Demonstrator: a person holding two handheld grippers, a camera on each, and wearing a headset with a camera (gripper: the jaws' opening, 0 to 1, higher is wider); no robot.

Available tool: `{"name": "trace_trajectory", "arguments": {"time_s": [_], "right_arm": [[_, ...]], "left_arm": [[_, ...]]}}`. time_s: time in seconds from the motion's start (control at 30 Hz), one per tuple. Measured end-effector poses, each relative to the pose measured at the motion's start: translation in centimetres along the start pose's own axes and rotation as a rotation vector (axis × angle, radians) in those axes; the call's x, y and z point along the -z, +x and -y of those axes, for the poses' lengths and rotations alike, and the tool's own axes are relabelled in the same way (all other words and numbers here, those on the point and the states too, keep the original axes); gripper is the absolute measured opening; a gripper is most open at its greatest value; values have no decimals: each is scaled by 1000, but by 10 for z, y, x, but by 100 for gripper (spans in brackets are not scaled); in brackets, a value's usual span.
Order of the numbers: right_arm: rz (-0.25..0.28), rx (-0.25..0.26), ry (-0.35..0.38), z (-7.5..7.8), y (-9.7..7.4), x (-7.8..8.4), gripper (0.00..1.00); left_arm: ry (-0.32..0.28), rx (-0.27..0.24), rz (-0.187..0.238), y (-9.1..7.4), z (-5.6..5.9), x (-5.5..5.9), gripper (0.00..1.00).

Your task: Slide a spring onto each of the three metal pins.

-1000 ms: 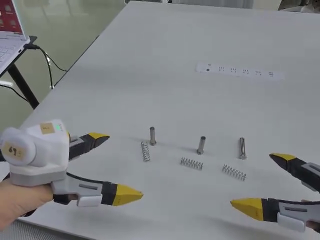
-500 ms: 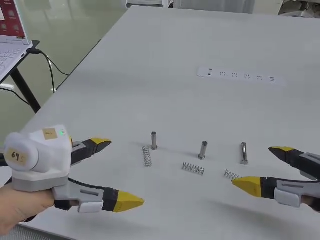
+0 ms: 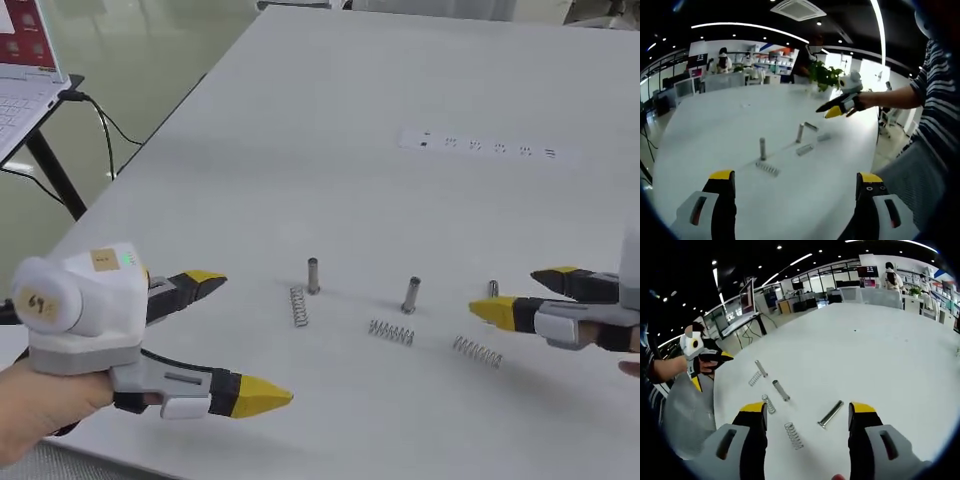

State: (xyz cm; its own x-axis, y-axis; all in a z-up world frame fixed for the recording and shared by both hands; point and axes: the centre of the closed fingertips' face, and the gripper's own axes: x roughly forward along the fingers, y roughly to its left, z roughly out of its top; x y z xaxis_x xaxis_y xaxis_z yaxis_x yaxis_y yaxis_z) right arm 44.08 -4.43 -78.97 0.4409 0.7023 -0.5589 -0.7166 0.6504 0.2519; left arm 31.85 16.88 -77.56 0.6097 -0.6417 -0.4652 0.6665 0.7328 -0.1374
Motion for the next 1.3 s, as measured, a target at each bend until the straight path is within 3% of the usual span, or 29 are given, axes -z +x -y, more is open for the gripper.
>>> {"name": "trace_trajectory", "arguments": {"time_s": [0.23, 0.4, 0.57, 0.87, 1.1, 1.23, 1.3], "right_arm": [[-42, 44, 123, 21, 15, 0, 50], [-62, 80, 146, 29, 23, 0, 42], [-124, 101, 189, 36, 33, 11, 29], [-146, 158, 262, 45, 42, 23, 28], [-166, 198, 264, 54, 47, 27, 20], [-202, 233, 147, 56, 45, 28, 11], [-199, 231, 151, 53, 47, 28, 9]], "left_arm": [[-3, -4, 12, 1, -1, -4, 98], [-5, -7, 7, 1, -2, -2, 98], [-6, -6, 3, 1, -1, 0, 98], [-21, -17, -1, -1, -3, 4, 98], [-27, -17, -7, -1, -3, 7, 97], [-30, -20, -9, -1, -3, 8, 97], [-32, -21, -5, -1, -4, 8, 97]]}}
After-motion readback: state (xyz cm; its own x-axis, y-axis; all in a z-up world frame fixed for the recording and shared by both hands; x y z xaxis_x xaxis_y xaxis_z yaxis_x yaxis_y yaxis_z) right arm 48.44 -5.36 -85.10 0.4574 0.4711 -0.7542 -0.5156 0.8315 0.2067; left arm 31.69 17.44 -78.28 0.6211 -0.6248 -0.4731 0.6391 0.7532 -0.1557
